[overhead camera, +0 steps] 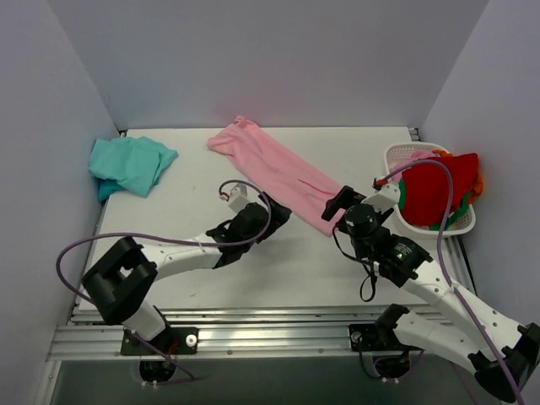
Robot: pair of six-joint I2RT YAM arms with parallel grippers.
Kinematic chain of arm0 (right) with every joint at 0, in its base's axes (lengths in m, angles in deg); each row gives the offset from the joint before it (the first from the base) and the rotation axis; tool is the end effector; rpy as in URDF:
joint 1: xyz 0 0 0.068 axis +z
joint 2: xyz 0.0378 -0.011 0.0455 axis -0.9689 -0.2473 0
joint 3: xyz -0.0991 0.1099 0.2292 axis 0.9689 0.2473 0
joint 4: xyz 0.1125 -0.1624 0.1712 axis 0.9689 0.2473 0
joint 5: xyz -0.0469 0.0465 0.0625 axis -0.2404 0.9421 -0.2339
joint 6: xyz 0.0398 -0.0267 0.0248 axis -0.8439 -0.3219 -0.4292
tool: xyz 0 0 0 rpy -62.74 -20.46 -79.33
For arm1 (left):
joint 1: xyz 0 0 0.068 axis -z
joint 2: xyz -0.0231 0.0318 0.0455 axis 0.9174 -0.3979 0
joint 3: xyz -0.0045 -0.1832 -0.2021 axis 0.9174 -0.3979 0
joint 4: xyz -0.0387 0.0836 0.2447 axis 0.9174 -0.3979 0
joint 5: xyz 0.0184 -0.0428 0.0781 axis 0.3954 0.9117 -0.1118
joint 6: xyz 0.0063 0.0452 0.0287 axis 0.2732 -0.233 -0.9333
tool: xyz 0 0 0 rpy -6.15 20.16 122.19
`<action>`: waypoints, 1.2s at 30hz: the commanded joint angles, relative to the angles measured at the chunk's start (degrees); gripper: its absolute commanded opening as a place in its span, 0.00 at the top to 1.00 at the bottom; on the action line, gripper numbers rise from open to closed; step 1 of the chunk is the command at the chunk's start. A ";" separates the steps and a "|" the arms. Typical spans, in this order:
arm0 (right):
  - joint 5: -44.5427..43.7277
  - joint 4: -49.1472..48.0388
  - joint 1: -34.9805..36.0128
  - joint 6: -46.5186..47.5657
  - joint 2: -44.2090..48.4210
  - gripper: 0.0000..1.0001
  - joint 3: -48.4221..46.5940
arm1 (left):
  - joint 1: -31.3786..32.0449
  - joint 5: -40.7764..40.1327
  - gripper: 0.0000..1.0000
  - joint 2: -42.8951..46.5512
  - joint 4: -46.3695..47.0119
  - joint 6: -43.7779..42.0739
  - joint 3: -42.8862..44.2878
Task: Fold and stack the t-shirts
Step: Rotate the tshirt 270 degrees
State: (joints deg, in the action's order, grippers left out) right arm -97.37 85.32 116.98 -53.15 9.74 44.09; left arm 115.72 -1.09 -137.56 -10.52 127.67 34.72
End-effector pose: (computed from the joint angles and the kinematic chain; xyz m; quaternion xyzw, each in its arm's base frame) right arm 0.1642 0.1179 0.3252 0.2007 0.7586 0.2270 0.5768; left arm 0.2235 -0.2391 0.2099 -0.2592 0.8151 -0.3517 0.3804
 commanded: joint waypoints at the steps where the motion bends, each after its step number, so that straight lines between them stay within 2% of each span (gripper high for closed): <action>1: -3.61 2.92 -0.08 -1.02 0.69 0.17 -0.62 | 5.04 -6.42 0.06 -7.62 8.98 7.11 4.54; 6: -5.46 5.47 -0.34 -1.02 1.13 0.17 -2.20 | 8.75 -4.68 0.06 -21.60 15.05 12.73 12.61; 10: -6.69 7.14 -0.78 -0.23 2.71 0.17 -3.00 | 9.98 -3.35 0.05 -27.94 14.53 14.24 18.59; 26: -8.54 7.50 -3.06 1.70 5.26 0.15 -0.71 | 10.60 -2.47 0.04 -36.84 9.43 15.38 28.89; 30: -7.13 6.62 -4.82 2.58 5.43 0.14 -0.01 | 10.60 -2.12 0.00 -38.51 9.25 15.55 30.47; 31: -6.44 6.35 -5.61 2.76 5.43 0.14 0.08 | 10.60 -1.95 0.12 -38.77 9.25 15.55 31.08; 33: -5.64 6.09 -6.49 3.37 5.52 0.14 0.52 | 10.42 -1.42 0.23 -39.47 9.51 15.47 31.52; 34: -4.94 5.74 -7.54 3.55 5.70 0.14 0.69 | 10.42 -0.98 0.32 -39.74 9.69 15.29 31.96; 35: -4.59 5.56 -8.07 3.90 5.79 0.14 0.78 | 10.34 -0.46 0.52 -39.91 10.04 15.20 32.14; 36: -4.32 5.56 -8.60 4.25 5.87 0.14 0.96 | 10.33 -0.10 0.63 -40.35 10.13 15.20 32.14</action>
State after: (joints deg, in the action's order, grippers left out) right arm -101.91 91.92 109.90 -50.65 14.85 44.39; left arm 126.08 -2.59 -176.75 -0.30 142.86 64.76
